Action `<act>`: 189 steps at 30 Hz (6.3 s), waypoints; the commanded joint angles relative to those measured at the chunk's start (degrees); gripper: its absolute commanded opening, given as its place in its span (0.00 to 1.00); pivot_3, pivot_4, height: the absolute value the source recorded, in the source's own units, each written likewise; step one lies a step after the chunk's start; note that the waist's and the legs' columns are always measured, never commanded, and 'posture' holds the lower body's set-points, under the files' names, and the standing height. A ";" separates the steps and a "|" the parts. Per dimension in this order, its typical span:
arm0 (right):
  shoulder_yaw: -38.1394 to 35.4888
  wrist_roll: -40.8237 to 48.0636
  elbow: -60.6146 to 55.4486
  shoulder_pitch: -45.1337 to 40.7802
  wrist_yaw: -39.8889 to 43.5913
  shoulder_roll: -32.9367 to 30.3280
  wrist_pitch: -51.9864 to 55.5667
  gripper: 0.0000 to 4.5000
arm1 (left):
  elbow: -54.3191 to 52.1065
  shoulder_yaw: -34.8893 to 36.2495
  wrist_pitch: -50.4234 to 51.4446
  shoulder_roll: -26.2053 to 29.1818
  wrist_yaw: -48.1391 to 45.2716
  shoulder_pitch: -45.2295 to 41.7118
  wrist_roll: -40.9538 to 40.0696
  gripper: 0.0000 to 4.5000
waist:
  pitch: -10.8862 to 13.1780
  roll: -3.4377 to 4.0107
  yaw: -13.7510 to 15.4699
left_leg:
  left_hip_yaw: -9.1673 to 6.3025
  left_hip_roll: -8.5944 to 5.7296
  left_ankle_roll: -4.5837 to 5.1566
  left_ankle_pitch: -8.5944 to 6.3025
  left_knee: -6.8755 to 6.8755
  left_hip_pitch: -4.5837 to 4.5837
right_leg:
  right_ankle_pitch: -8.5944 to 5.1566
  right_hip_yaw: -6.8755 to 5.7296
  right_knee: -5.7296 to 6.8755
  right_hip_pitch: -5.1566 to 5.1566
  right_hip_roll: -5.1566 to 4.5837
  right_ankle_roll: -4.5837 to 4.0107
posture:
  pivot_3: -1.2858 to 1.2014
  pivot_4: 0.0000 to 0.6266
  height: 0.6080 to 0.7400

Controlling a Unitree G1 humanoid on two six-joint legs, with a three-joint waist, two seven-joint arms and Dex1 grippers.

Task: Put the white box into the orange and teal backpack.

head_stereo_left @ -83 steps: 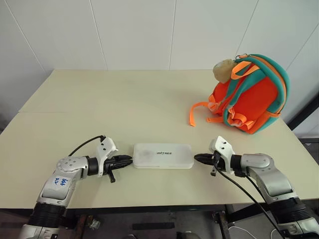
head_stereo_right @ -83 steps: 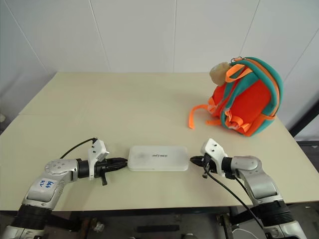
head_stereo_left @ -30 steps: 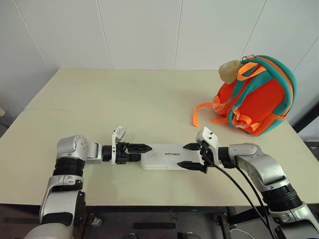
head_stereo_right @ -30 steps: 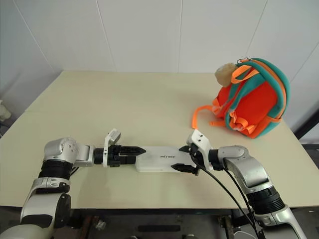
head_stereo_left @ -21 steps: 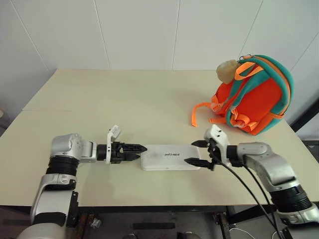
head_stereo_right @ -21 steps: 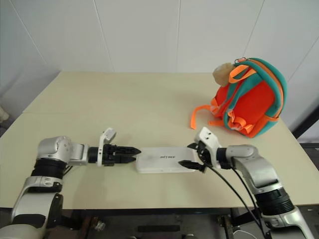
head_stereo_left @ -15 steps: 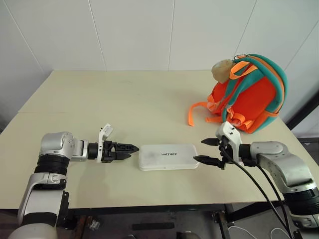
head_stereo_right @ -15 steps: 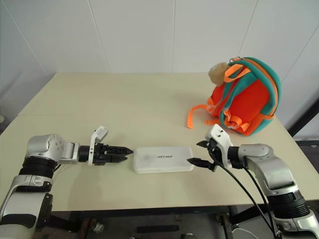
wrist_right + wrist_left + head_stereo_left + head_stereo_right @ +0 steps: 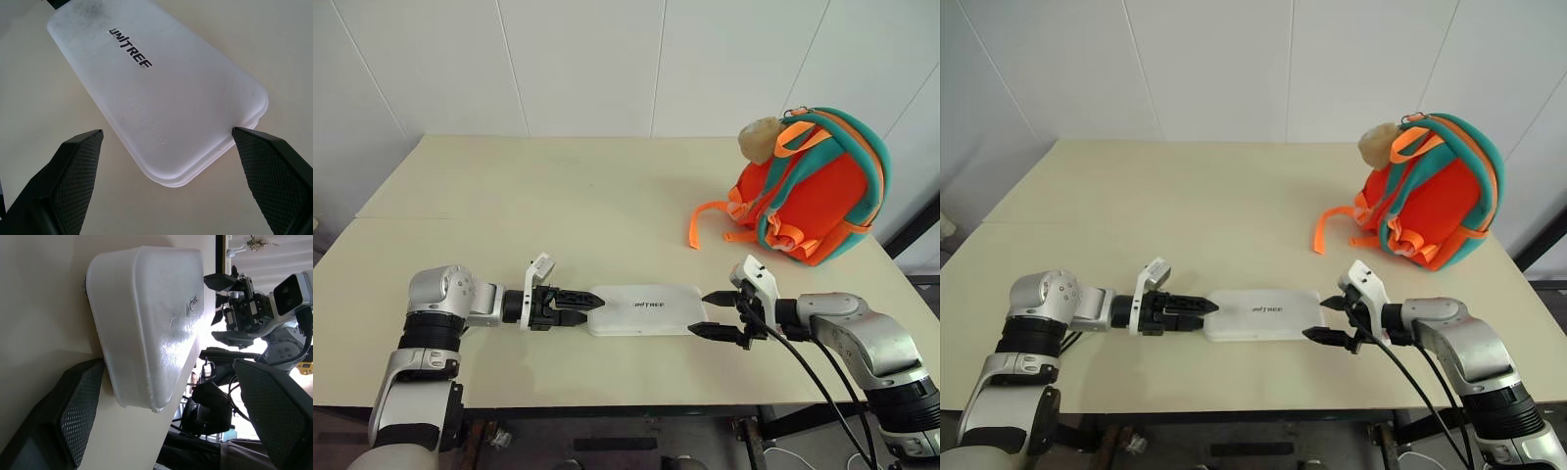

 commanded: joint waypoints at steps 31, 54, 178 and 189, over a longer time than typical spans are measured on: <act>1.17 -0.90 -1.37 1.77 -0.05 0.39 -3.56 1.00 | 1.02 1.03 0.59 -5.04 12.00 1.26 -14.46 0.39 | 0.00 0.00 1.03 | -0.01 -0.02 -0.07 0.01 -0.04 0.00 | 0.00 -0.02 -0.08 0.00 0.00 0.01 | 0.52 0.24 1.00; -11.69 -12.08 22.13 -23.66 -24.69 -4.32 -4.92 1.00 | -10.71 3.37 -18.10 3.36 3.45 9.01 -4.90 0.29 | 0.01 -0.01 0.36 | 0.08 0.00 -0.09 0.01 -0.16 -0.06 | 0.03 -0.02 -0.33 -0.03 -0.05 -0.08 | 0.52 0.24 1.00; -9.63 30.31 2.62 -20.84 6.82 2.94 15.31 0.00 | 6.88 -10.38 -86.85 5.21 -41.08 -18.68 27.85 1.00 | 0.17 0.24 1.03 | 0.24 0.16 0.34 -0.25 0.90 -1.09 | 0.16 0.01 0.25 -0.86 0.15 0.19 | 0.52 0.24 1.00; -8.83 29.15 3.75 -20.29 6.63 3.36 14.86 0.00 | -11.68 -5.60 -79.79 8.13 -37.24 -8.36 21.11 1.00 | 0.18 0.24 1.28 | 0.19 0.15 0.40 -0.29 0.95 -1.11 | 0.17 0.02 0.27 -0.78 0.14 0.21 | 0.52 0.24 1.00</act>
